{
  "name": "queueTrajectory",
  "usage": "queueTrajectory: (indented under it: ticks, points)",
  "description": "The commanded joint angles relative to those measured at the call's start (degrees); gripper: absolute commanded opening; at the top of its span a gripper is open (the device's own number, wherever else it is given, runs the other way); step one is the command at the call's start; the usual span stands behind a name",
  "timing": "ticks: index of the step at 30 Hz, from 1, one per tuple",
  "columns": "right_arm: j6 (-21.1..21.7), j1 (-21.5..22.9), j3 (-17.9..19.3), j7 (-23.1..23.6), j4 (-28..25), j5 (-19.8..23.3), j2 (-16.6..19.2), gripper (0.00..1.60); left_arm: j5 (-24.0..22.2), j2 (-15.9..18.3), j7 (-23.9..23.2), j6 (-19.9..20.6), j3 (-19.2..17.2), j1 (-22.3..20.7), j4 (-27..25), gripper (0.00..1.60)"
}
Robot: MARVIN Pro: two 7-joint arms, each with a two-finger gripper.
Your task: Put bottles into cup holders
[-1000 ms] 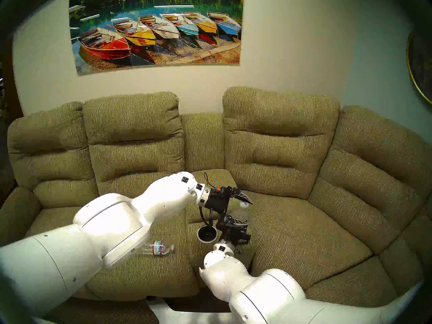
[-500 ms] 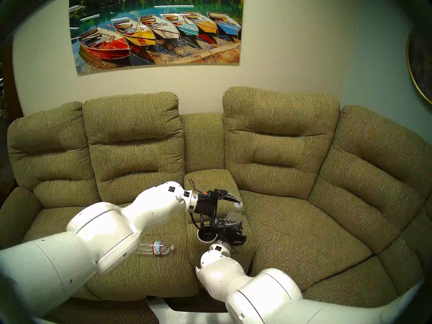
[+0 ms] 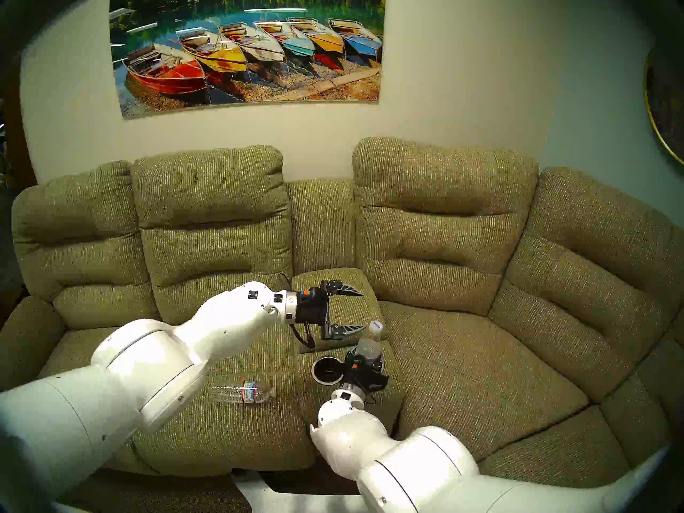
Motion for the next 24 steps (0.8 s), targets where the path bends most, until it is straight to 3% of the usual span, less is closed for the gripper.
queueTrajectory:
  ticks: [1, 16, 24]
  points:
    - [-0.4, 1.2, 0.0, 0.6, -0.5, 0.0, 0.0, 0.0, -0.8, 1.7, -2.3, -0.4, -0.2, 2.7, -0.9, 1.6]
    - [0.2, 3.0, 0.6, 2.5, -0.6, 0.9, 1.4, 0.0, -0.6, 5.8, -0.9, -0.6, -0.2, 6.8, -1.3, 1.6]
    - [0.4, 3.5, 0.9, 3.4, -0.6, 1.3, 1.5, 0.0, -0.8, 6.0, -1.0, -0.9, -0.2, 8.7, -2.5, 1.6]
